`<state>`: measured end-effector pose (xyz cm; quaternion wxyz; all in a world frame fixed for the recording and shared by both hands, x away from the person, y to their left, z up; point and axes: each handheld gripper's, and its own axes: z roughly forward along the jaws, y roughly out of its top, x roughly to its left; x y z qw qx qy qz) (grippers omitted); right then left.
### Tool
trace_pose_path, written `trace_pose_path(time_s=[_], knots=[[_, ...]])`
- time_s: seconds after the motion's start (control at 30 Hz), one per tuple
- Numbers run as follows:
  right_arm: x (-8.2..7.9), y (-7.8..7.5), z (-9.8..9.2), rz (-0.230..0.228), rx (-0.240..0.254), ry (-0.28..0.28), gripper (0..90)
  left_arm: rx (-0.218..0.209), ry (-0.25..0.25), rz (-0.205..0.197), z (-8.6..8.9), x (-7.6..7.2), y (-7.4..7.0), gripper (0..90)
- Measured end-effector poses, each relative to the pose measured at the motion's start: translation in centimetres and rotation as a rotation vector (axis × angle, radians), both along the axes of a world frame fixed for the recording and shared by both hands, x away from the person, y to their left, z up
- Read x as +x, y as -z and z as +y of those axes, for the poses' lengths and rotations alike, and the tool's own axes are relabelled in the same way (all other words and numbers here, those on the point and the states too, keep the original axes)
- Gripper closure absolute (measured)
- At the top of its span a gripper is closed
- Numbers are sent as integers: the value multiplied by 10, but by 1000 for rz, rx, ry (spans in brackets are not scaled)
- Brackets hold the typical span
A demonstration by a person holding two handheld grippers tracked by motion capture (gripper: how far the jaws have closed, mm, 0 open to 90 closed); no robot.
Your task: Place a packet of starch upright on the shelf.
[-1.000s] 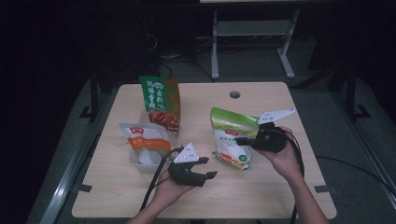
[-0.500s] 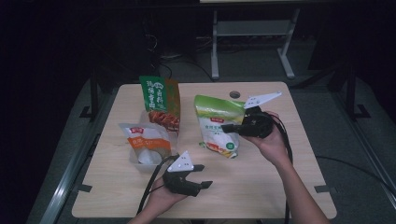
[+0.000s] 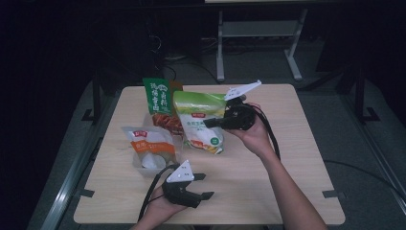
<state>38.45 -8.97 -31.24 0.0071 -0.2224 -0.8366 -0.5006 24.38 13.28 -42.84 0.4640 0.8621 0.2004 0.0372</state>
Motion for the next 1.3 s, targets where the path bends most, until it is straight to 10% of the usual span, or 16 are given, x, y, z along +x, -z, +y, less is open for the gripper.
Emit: trace_pose_path(time_s=[0.63, 1.3], knots=[[33, -5, 78, -10, 3, -103, 871, -17, 22, -2, 6, -3, 5, 315], [47, 28, 130, 19, -8, -157, 871, -23, 30, 1, 9, -7, 6, 311]])
